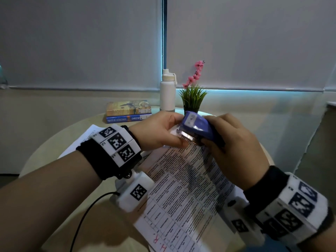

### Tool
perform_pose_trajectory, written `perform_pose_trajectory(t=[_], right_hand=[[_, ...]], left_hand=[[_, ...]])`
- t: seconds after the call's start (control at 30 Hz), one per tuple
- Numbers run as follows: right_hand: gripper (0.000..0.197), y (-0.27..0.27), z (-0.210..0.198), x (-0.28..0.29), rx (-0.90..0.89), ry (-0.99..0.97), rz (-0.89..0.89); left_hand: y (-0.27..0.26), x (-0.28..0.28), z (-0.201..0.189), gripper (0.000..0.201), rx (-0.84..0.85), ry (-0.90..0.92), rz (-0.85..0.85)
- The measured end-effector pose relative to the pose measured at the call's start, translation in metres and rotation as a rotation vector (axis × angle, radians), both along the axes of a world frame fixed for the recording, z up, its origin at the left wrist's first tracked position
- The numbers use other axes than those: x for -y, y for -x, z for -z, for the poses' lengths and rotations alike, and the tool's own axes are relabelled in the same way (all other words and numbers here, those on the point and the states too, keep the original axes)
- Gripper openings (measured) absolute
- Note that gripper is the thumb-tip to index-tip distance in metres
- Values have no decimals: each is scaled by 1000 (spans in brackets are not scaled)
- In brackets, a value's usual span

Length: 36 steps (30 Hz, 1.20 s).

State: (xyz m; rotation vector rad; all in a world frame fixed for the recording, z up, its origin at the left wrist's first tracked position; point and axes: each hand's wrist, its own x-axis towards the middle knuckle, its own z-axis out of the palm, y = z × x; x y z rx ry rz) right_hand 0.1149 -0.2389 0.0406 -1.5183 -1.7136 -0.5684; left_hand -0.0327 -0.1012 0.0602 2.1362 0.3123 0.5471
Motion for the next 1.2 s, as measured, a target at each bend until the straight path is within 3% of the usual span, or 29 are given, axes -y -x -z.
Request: perform_pose_trajectory(t=[0.1,0.2,0.33,0.47,0.53,0.67,0.8,0.93,1.03,1.13,1.2], right_hand=[[39,0,4,0,95,-8,19],[42,-4,7,-1,-156,50,-35],[40,1,12,-1,-19,27,10],[38,-3,11,-5,-339,64,-68],[35,-6,10,0,-426,78,-90],[47,-21,18,26,-603,97,-135],[47,-51,40,73,-720,59,-52],[43,-94,91,118,-799,-50,225],[35,-124,150,146,-867,-1,439],[22,-143,216,167,-941,247,615],[33,-149,265,175,-1022,479,655]], left_hand=[[2,2,3,42,-1,-50,2],[2,2,5,41,-9,-11,14],[0,3,11,43,-16,-11,0],[3,-3,17,37,-60,69,3],[4,-11,23,42,-148,-24,-43],[13,-33,32,45,-443,-239,-193],[21,-52,40,57,-696,-297,-305],[32,-73,66,75,-800,-224,-385],[36,-87,86,84,-862,-162,-408],[37,-94,95,87,-863,-106,-404],[41,-109,103,87,-828,-86,-438]])
